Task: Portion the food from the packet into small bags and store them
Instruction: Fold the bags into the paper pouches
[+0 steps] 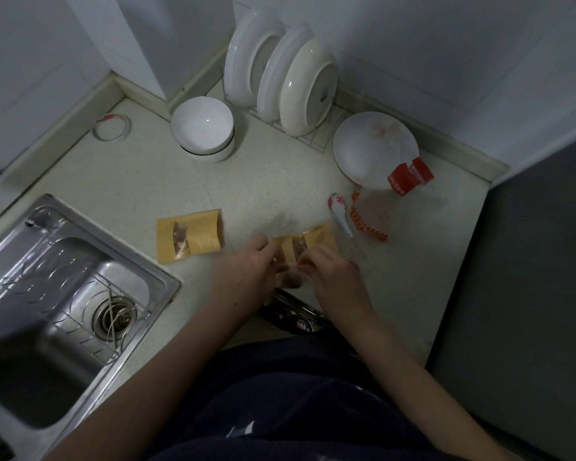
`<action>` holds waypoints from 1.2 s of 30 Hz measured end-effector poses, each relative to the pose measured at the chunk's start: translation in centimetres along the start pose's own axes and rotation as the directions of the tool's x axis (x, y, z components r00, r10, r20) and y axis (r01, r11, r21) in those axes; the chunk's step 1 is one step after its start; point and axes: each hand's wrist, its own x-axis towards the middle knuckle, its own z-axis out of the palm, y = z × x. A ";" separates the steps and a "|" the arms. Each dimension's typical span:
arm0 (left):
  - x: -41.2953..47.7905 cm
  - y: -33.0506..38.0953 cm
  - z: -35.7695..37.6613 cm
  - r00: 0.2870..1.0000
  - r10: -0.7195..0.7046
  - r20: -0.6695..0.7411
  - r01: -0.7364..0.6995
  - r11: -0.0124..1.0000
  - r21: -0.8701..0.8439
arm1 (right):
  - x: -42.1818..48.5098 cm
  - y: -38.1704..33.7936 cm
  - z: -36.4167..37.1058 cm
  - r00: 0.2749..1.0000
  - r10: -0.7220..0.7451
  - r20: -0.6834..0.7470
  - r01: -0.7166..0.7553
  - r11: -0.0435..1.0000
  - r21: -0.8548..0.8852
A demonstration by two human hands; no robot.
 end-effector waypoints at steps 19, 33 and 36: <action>7.5 -9.8 3.4 0.869 -0.460 0.181 0.462 0.886 0.036 | -0.4 1.3 0.7 0.980 0.136 0.147 -0.160 0.973 0.164; 3.7 -13.0 4.1 0.787 -0.565 0.247 0.529 0.825 0.199 | -0.3 1.5 1.1 0.976 0.127 0.178 -0.155 0.977 0.150; 3.6 -12.9 3.5 0.808 -0.538 0.241 0.471 0.835 0.285 | -0.3 1.5 1.2 0.974 0.129 0.188 -0.156 0.978 0.136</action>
